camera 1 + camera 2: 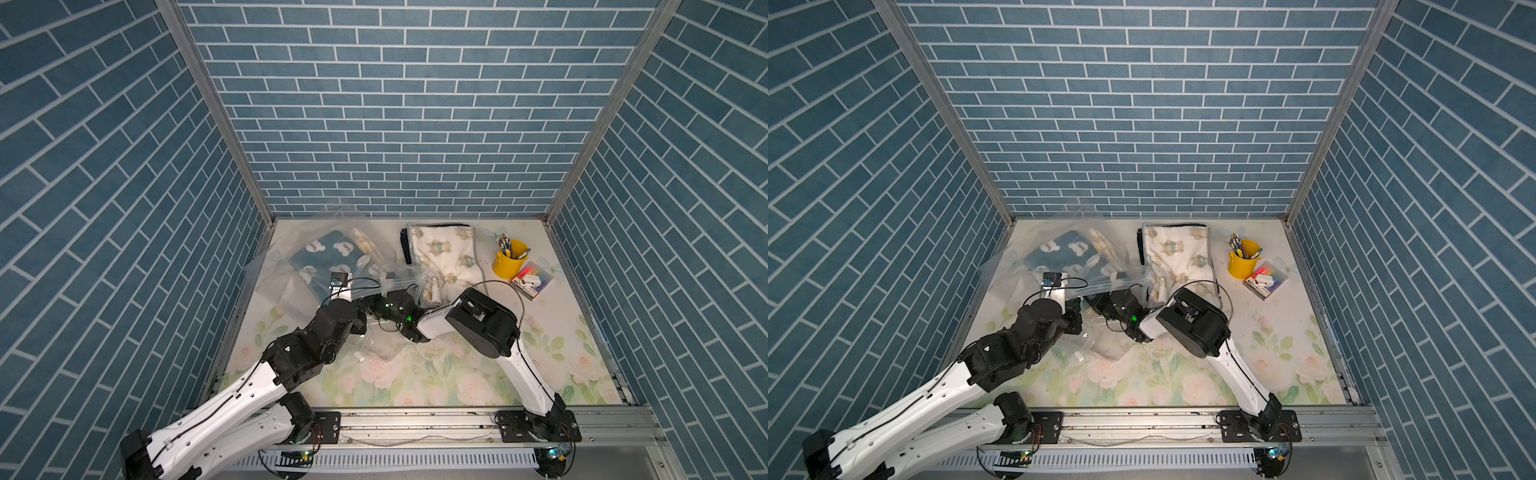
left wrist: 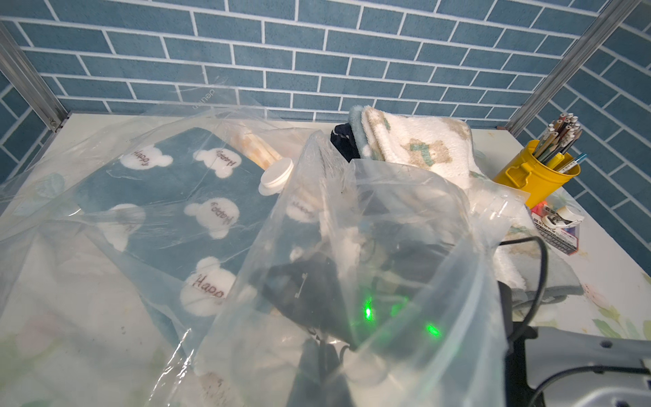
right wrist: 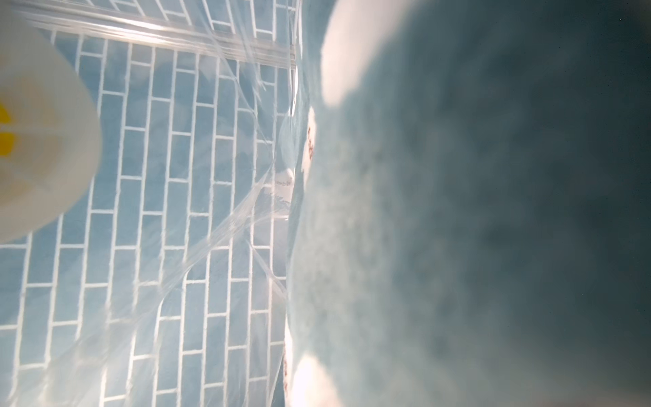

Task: Take the blanket out of the vacuum bag
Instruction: Take out the blanket from the vacuum bag.

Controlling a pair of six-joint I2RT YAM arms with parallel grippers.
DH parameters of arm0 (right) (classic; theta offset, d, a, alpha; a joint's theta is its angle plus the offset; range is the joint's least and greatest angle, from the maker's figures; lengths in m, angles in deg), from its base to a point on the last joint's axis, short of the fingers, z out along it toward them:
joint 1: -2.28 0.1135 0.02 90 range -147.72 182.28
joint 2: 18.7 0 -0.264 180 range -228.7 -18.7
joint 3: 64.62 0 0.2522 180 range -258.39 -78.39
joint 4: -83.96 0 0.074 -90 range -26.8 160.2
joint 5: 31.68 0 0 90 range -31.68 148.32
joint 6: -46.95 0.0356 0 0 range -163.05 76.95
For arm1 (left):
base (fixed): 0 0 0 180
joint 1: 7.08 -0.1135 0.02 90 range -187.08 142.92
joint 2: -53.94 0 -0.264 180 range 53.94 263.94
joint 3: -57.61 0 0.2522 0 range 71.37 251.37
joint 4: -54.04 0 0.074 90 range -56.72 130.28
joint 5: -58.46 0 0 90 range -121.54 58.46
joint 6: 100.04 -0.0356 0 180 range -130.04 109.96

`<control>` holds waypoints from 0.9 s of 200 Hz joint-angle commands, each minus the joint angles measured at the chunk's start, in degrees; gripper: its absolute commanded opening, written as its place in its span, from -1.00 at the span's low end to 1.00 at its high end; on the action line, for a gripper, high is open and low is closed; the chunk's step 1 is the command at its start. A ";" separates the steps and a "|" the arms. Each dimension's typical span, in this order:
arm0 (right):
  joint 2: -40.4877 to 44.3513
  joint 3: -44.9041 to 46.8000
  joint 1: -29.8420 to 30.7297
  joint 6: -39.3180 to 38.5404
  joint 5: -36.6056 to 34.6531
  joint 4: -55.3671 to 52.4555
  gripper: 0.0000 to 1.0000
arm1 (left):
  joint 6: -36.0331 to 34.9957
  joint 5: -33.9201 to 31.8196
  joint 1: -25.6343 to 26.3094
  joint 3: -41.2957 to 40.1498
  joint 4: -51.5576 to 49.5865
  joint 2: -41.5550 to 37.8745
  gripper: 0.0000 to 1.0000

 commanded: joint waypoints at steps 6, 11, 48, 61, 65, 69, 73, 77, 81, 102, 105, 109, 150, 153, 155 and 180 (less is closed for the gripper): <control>7.01 2.12 -0.58 -3.55 2.15 3.12 -1.00 | 1.05 -3.79 0.31 0.80 0.32 -0.91 -1.00; 9.66 2.66 -0.56 -3.65 2.38 3.21 -1.00 | 1.23 -4.33 0.31 0.78 0.46 -1.06 -1.00; 14.82 6.36 0.31 -4.53 3.22 3.81 -1.00 | 2.27 -7.30 0.24 0.80 1.90 -0.84 -1.00; 15.67 7.67 0.75 -4.53 3.39 4.33 -1.00 | 2.76 -8.29 0.23 1.05 2.08 -0.27 -1.00; 15.97 8.13 0.82 -4.49 3.52 4.50 -1.00 | 2.98 -8.78 0.27 1.11 2.00 -0.08 -1.00; 16.24 8.60 0.90 -4.45 3.69 4.82 -1.00 | 3.36 -9.18 0.26 1.16 2.00 0.14 -1.00; 16.58 9.16 0.96 -4.43 3.74 5.30 -1.00 | 3.55 -9.49 0.25 1.15 1.99 0.25 -1.00; 17.05 9.82 1.08 -4.64 3.56 5.71 -1.00 | 3.77 -9.83 0.22 1.18 2.08 0.45 -1.00; 17.62 10.43 1.17 -5.10 3.14 5.62 -1.00 | 4.07 -10.09 0.23 1.16 2.08 0.55 -1.00; 20.01 12.36 1.54 -7.70 2.63 4.54 -1.00 | 5.65 -11.30 0.22 0.80 2.68 0.69 -1.00; 20.26 12.60 1.65 -7.96 2.62 4.60 -1.00 | 5.97 -11.45 0.23 0.74 2.74 0.67 -1.00; 20.62 13.13 1.76 -8.17 2.42 4.58 -1.00 | 6.24 -11.31 0.24 0.67 2.97 0.71 -1.00; 17.62 14.31 3.03 -9.52 2.15 4.00 -1.00 | 6.49 -5.87 0.31 -1.74 7.49 1.90 -1.00; 17.20 14.21 3.07 -9.66 2.18 3.79 -1.00 | 6.52 -5.17 0.31 -1.92 7.98 2.08 -1.00; 16.93 14.13 3.06 -9.71 2.24 3.66 -1.00 | 6.42 -4.74 0.31 -2.10 8.31 2.15 -1.00; 12.18 10.74 3.90 -12.26 5.37 1.06 -1.00 | 6.95 -1.54 0.31 -3.23 10.27 4.01 -1.00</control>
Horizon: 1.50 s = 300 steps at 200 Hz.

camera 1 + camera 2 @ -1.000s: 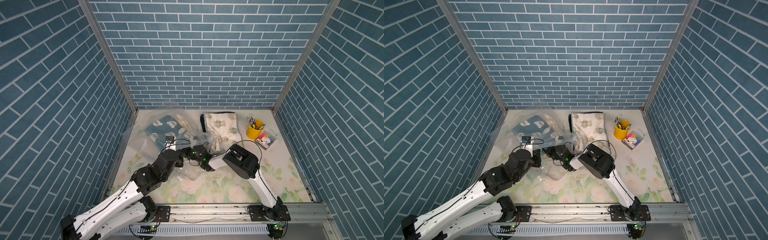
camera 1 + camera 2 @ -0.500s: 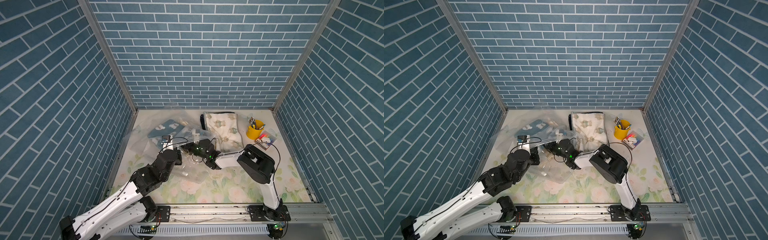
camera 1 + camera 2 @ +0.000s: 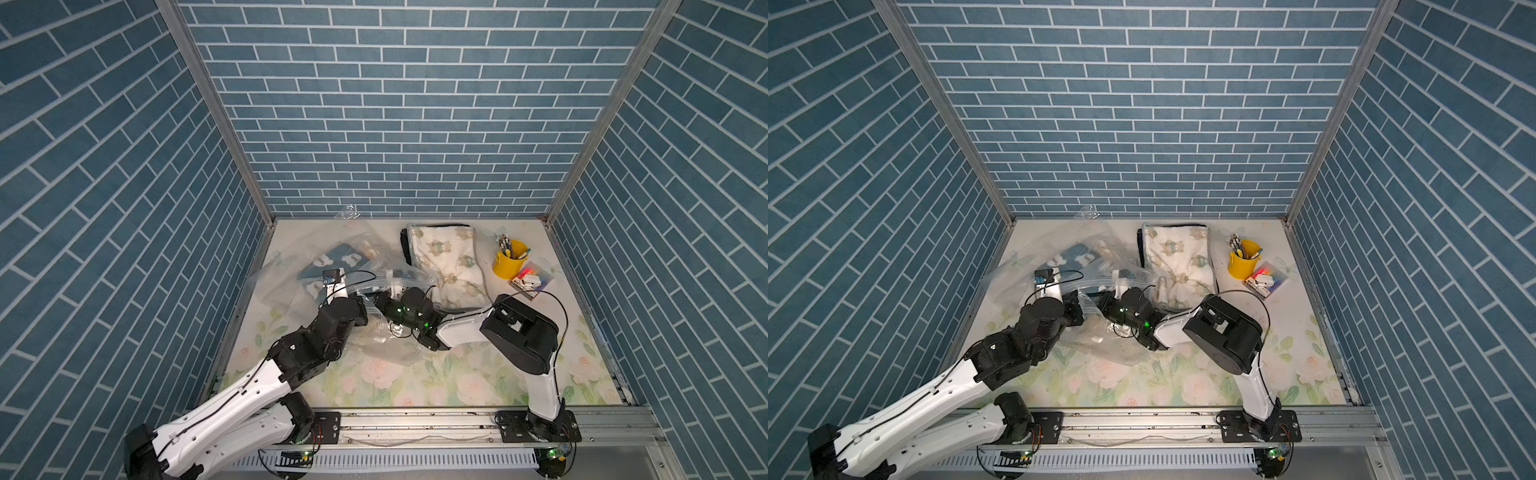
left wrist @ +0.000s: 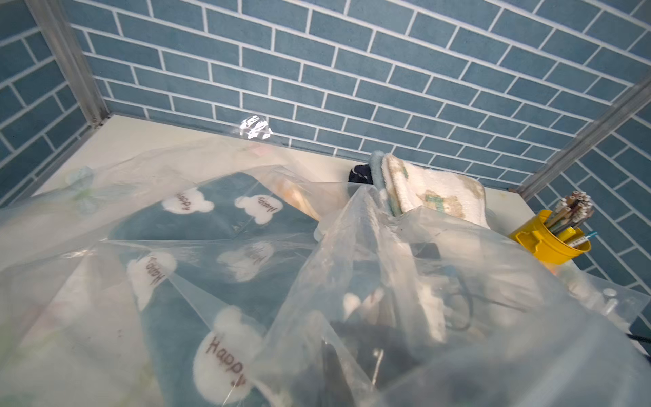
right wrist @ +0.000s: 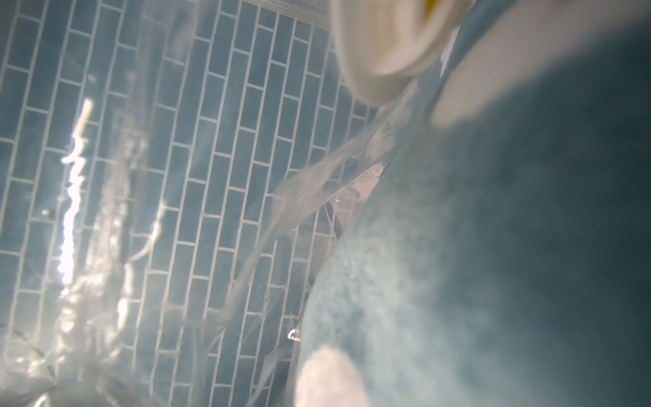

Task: Take the blanket out of the vacuum bag
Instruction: Take out the blanket from the vacuum bag.

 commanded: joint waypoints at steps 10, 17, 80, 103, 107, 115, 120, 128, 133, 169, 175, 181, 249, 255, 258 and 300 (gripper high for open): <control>-5.75 -4.06 1.56 -5.81 2.92 -1.74 -1.00 | 1.47 3.13 0.24 -2.26 3.63 2.06 -1.00; -7.14 -4.88 1.58 -6.13 3.47 -2.07 -1.00 | 1.89 2.63 0.20 -2.72 3.86 2.20 -1.00; -13.58 -14.94 1.41 -11.97 4.53 -11.40 -1.00 | 4.55 -2.42 0.18 -5.96 10.53 4.63 -1.00; -9.63 -11.50 1.25 -12.15 4.61 -10.39 -1.00 | 3.74 -3.82 0.12 -4.56 10.56 7.11 -1.00; -9.20 -10.90 1.28 -12.20 4.68 -10.18 -1.00 | 3.60 -4.02 0.11 -4.57 10.59 7.26 -1.00; -6.44 -9.82 1.22 -12.16 4.66 -9.84 -1.00 | 3.46 -4.47 0.11 -4.59 10.65 7.29 -1.00; -5.30 -9.20 1.22 -12.05 4.74 -9.55 -1.00 | 3.56 -4.84 0.11 -4.71 10.65 7.26 -1.00; -3.99 -8.64 1.18 -12.09 5.55 -8.96 -1.00 | 3.53 -5.19 -0.02 -4.89 10.69 7.21 -1.00; -3.18 -8.56 1.20 -11.83 6.17 -8.90 -1.00 | 3.56 -5.34 -0.11 -4.99 10.74 7.17 -1.00; 0.88 -8.27 1.22 -12.05 9.39 -7.78 -1.00 | 4.28 -6.78 -0.93 -5.48 10.70 7.67 -1.00; 0.97 -8.27 1.25 -11.46 10.33 -7.26 -1.00 | 4.44 -7.05 -1.16 -5.52 10.65 7.92 -1.00; 0.97 -8.07 1.24 -10.88 11.02 -6.62 -1.00 | 4.67 -7.08 -1.33 -5.61 10.59 8.02 -1.00; 10.20 0.03 0.10 -17.36 5.46 -14.06 -1.00 | 5.28 -9.34 -2.52 -7.02 8.39 4.60 -1.00; 11.05 -0.05 -0.13 -18.35 5.15 -15.86 -1.00 | 5.32 -9.30 -2.52 -7.13 8.16 4.01 -1.00; 11.44 0.13 -0.24 -18.56 5.15 -16.00 -1.00 | 5.31 -9.30 -2.52 -7.25 8.09 3.72 -1.00; 15.04 1.96 -1.24 -20.09 6.65 -16.91 -1.00 | 5.15 -9.79 -2.68 -8.28 6.60 1.96 -1.00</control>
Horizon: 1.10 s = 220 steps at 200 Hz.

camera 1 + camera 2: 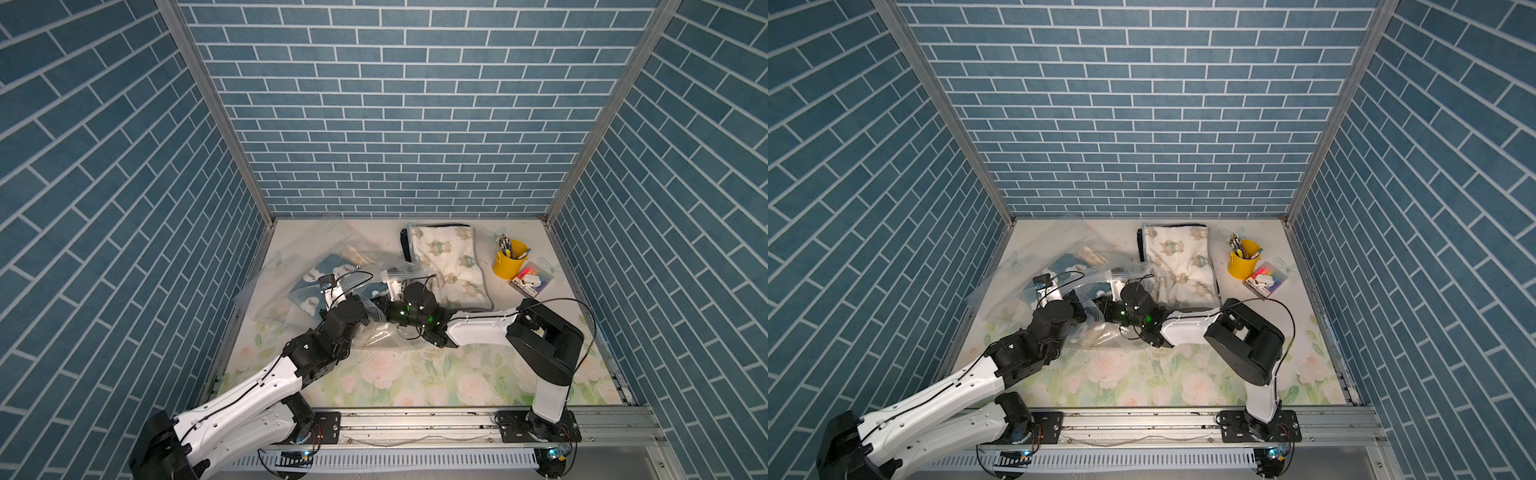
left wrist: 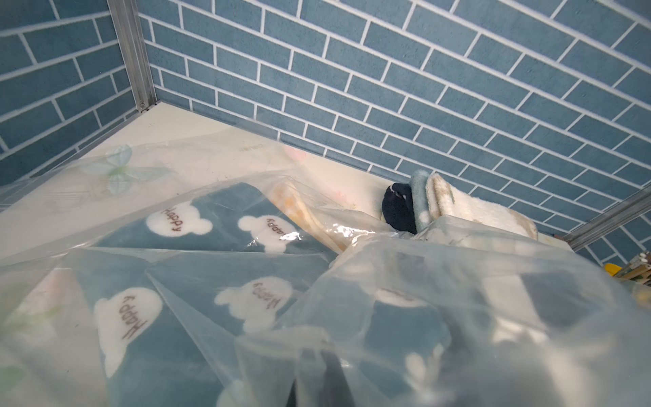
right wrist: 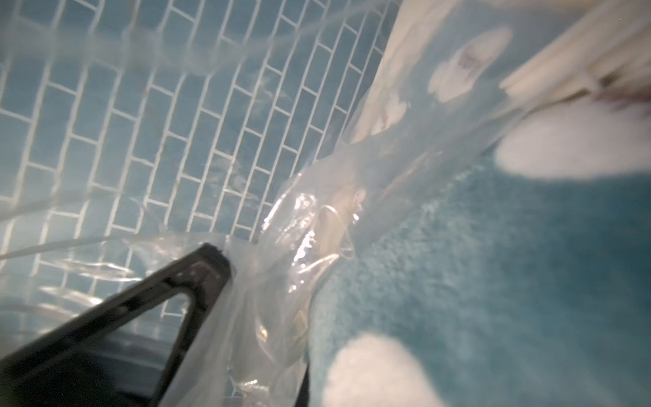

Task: Take the blanket out of the vacuum bag
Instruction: Take out the blanket from the vacuum bag.

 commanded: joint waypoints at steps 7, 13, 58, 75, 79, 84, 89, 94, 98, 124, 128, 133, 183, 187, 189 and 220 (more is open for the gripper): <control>4.07 0.86 -0.62 -4.72 1.04 0.29 -1.00 | -0.05 -1.87 -0.53 -1.42 -3.34 -0.21 -1.00; 4.36 0.96 -0.86 -4.72 1.62 0.31 -1.00 | -0.04 -1.89 -0.58 -1.42 -3.57 -0.31 -1.00; 6.00 2.32 -2.82 -5.43 6.12 1.27 -1.00 | 0.38 -2.64 -0.58 -2.67 -4.45 -1.58 -1.00; 8.01 2.07 -1.07 -8.19 4.88 -2.55 -1.00 | 0.90 -3.35 -0.67 -3.30 -4.72 -0.96 -1.00; 8.60 2.53 -0.71 -8.50 4.75 -2.72 -1.00 | 0.92 -3.42 -0.75 -3.42 -4.68 -0.89 -1.00; 9.36 3.53 -0.47 -8.48 4.38 -2.67 -1.00 | 1.06 -3.46 -0.91 -3.52 -4.59 -0.81 -1.00; 10.27 4.74 -0.36 -8.19 3.99 -2.13 -1.00 | 1.22 -3.38 -1.08 -3.60 -4.60 -0.84 -1.00; 11.31 5.87 -0.36 -7.98 3.64 -1.82 -1.00 | 1.22 -3.31 -1.19 -3.61 -4.54 -0.77 -1.00; 12.12 6.54 -0.36 -8.04 3.33 -1.89 -1.00 | 1.26 -3.29 -1.32 -3.64 -4.37 -0.80 -1.00; 17.22 8.20 -0.20 -10.65 1.40 -5.53 -1.00 | 1.53 -2.94 -2.14 -3.69 -3.73 -0.39 -1.00; 17.91 8.54 -0.23 -10.66 1.52 -5.53 -1.00 | 1.53 -2.94 -2.16 -3.69 -3.61 -0.25 -1.00; 18.61 8.95 -0.23 -10.81 1.66 -5.66 -1.00 | 1.53 -2.94 -2.16 -3.67 -3.62 -0.05 -1.00; 17.32 13.28 0.21 -10.46 4.04 -3.16 -1.00 | 2.22 -2.71 -2.25 -3.27 -2.76 1.92 -1.00; 17.29 14.08 0.32 -10.32 3.97 -2.70 -1.00 | 2.19 -2.80 -2.25 -3.19 -2.80 2.02 -1.00; 17.33 14.43 0.38 -10.40 3.89 -2.56 -1.00 | 2.23 -2.82 -2.25 -3.18 -2.78 2.07 -1.00; 18.43 17.67 3.12 -14.97 2.00 -6.21 -1.00 | 1.46 -2.57 -2.64 -2.04 -2.64 2.77 -1.00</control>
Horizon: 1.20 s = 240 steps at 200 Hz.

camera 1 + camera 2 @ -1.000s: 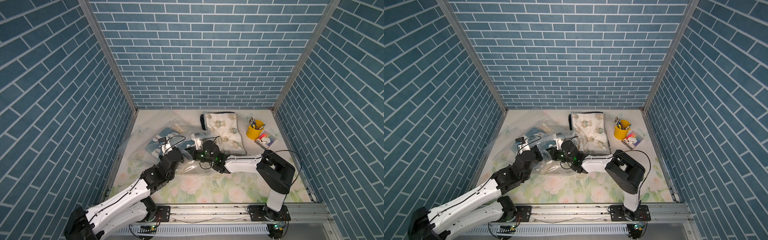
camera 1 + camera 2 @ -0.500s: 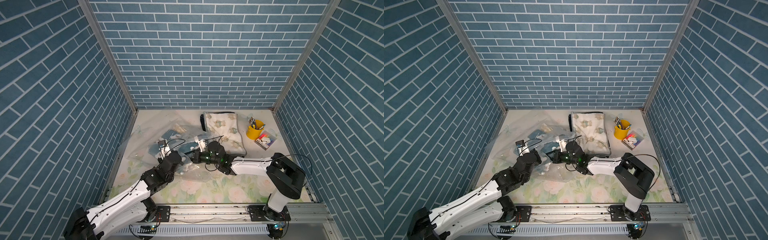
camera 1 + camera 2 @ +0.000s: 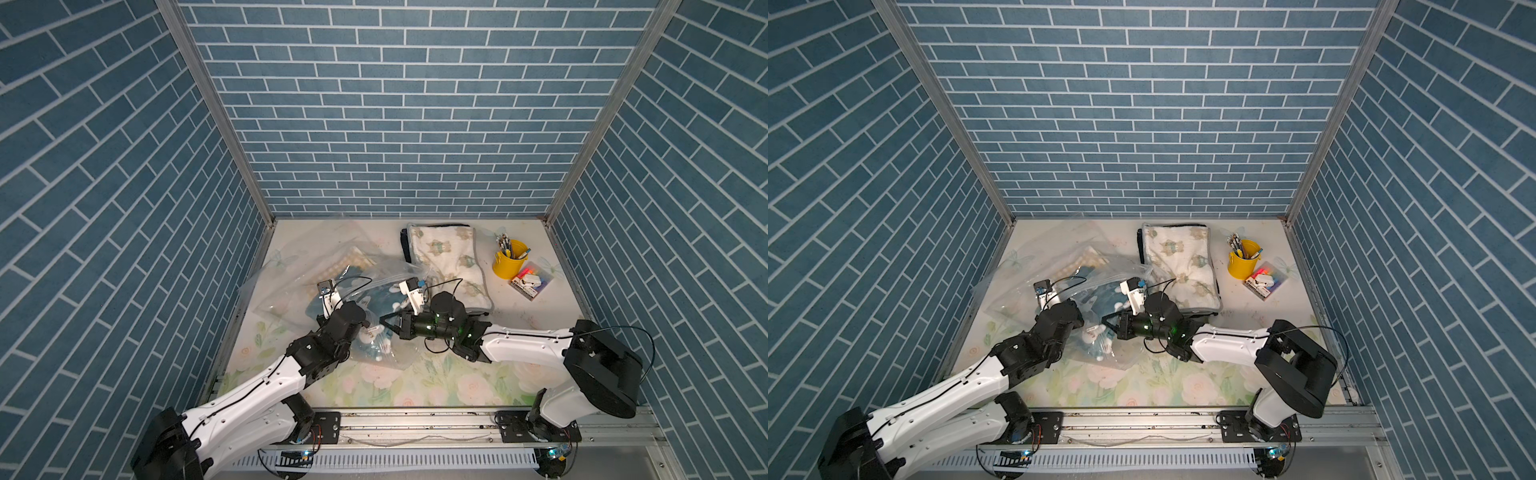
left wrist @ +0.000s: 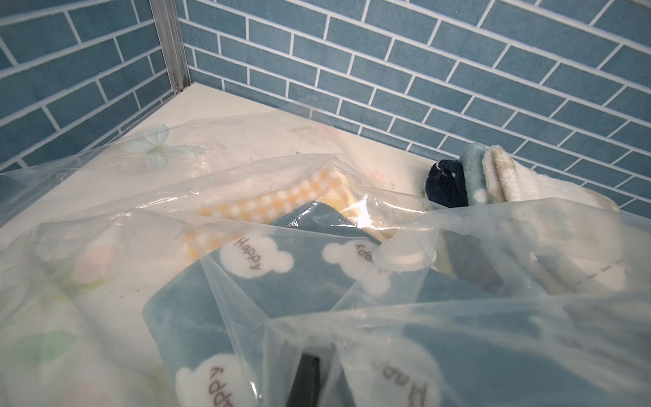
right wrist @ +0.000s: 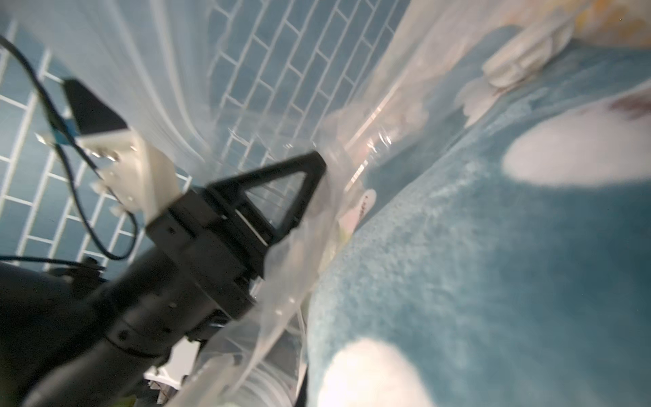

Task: Take the blanket out of the vacuum bag
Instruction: Take out the blanket from the vacuum bag.

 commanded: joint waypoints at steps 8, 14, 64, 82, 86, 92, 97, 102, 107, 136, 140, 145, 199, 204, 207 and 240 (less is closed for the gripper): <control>1.84 3.12 2.56 -5.95 -0.25 1.75 -1.00 | -0.64 -1.23 -0.79 1.28 -0.43 0.97 -1.00; 2.42 3.53 2.88 -6.45 -0.39 1.17 -1.00 | -0.85 -1.23 -0.89 1.39 -0.41 1.42 -1.00; 9.86 2.10 3.05 -7.43 0.05 -1.71 -1.00 | 0.16 -1.40 -1.24 -0.27 1.12 3.92 -1.00; 12.49 1.82 2.98 -7.37 0.20 -2.41 -1.00 | 0.90 -1.80 -1.42 -0.73 1.85 3.25 -1.00; 13.12 1.88 2.88 -7.28 0.38 -2.54 -1.00 | 1.07 -1.87 -1.46 -0.72 1.94 3.21 -1.00; 13.84 1.98 2.65 -7.11 0.40 -2.76 -1.00 | 1.22 -1.85 -1.47 -2.14 2.09 3.19 -1.00; 14.44 2.07 2.52 -7.02 0.40 -2.79 -1.00 | 1.32 -1.85 -1.48 -2.38 2.22 3.29 -1.00; 14.88 2.16 2.37 -6.95 0.47 -2.79 -1.00 | 1.53 -2.00 -1.48 -2.52 2.36 3.41 -1.00; 15.39 2.17 2.12 -6.84 0.63 -2.79 -1.00 | 1.80 -2.13 -1.45 -2.68 2.33 3.53 -1.00; 19.22 0.86 0.59 -6.84 2.55 -3.01 -1.00 | 3.16 -2.81 -1.51 -3.63 2.91 4.77 -1.00; 19.77 0.50 0.28 -6.90 2.93 -2.94 -1.00 | 3.38 -2.90 -1.47 -3.78 3.02 4.89 -1.00; 20.30 -0.14 -0.15 -6.91 3.46 -2.89 -1.00 | 3.68 -3.11 -1.45 -3.92 3.02 5.17 -1.00; 22.46 -11.32 -3.41 -8.83 9.39 -7.34 -1.00 | 7.37 -6.27 -1.60 -4.13 3.22 6.69 -1.00; 22.34 -12.85 -3.52 -9.27 9.61 -8.08 -1.00 | 7.69 -6.49 -1.60 -4.08 3.21 6.86 -1.00; 22.33 -13.60 -3.55 -9.48 9.77 -8.71 -1.00 | 7.89 -6.58 -1.60 -4.06 3.17 7.03 -1.00; 21.22 -21.78 -5.83 -10.51 11.38 -11.62 -1.00 | 9.77 -7.03 -1.95 -4.08 3.02 8.56 -1.00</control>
